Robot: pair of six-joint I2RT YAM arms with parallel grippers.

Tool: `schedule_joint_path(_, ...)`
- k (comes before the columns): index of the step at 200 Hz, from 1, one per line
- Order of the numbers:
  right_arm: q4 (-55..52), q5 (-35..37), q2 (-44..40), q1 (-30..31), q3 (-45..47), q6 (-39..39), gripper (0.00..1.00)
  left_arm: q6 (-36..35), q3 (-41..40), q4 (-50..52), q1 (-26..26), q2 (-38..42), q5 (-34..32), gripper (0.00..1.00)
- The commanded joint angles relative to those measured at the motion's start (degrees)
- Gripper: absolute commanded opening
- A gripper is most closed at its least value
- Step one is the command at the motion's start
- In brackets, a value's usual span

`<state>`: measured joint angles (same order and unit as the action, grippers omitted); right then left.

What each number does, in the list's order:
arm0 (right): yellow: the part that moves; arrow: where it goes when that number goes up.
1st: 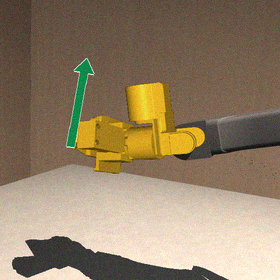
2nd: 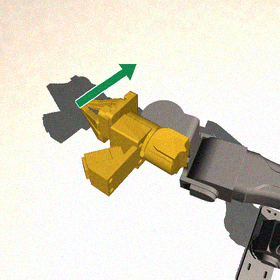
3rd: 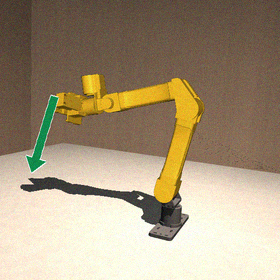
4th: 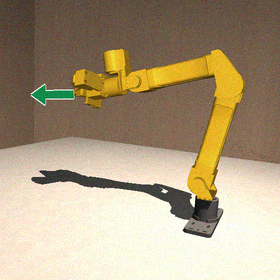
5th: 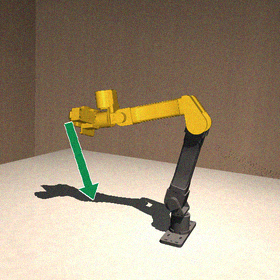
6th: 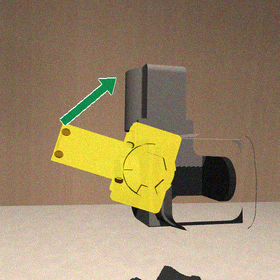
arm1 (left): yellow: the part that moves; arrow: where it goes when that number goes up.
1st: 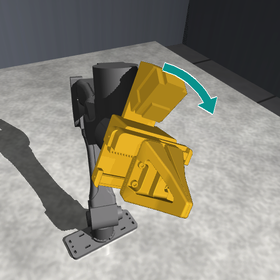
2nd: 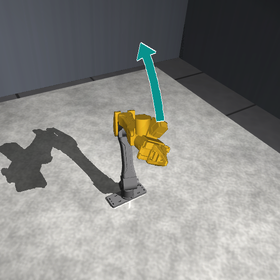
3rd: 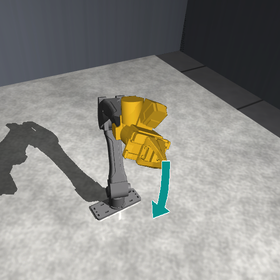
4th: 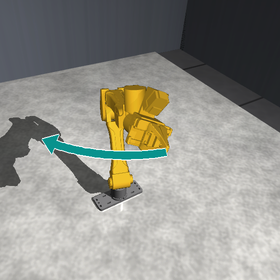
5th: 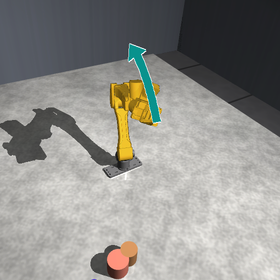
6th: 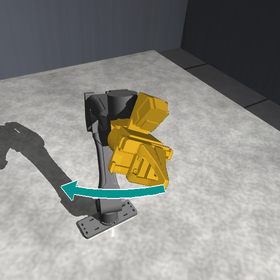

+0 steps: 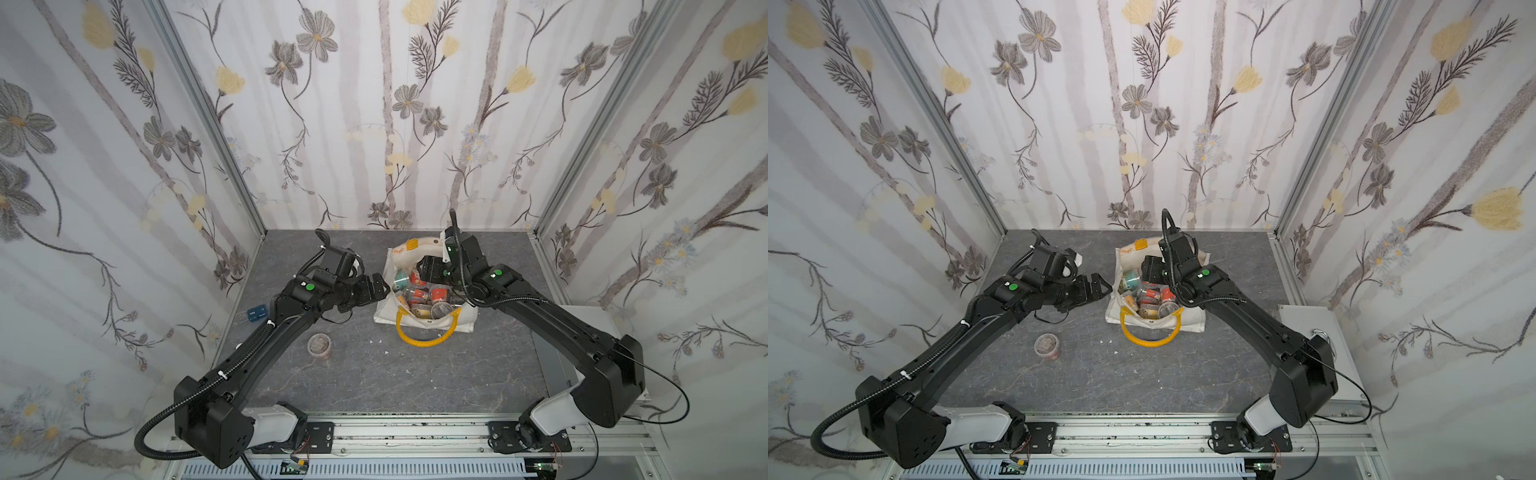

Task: Take out the seed jars from the canvas bag
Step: Pick up the seed jar from the canvas bag.

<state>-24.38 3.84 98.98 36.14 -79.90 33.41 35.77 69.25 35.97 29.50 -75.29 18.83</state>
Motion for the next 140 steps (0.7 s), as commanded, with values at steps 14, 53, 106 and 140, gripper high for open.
schedule_joint_path(14, -4.6, -1.6, 8.5, -1.0, -9.1, -0.7, 0.65, -0.3, -1.7, -9.5, 1.8, -1.4, 2.4, 1.0)
schedule_joint_path(53, -14.8, 5.4, 12.2, -1.2, -15.2, -0.1, 0.67, -1.0, -1.5, -6.6, 4.1, -6.2, -5.6, 1.0)
schedule_joint_path(106, -20.6, 11.0, 2.2, -1.2, -7.7, 3.3, 0.77, -0.4, -5.9, -12.0, 9.8, -7.2, -6.9, 1.0)
schedule_joint_path(140, -22.8, 17.3, 3.0, -2.3, -6.1, 4.5, 0.8, 1.6, -7.2, -15.8, 11.9, -8.4, -6.0, 1.0)
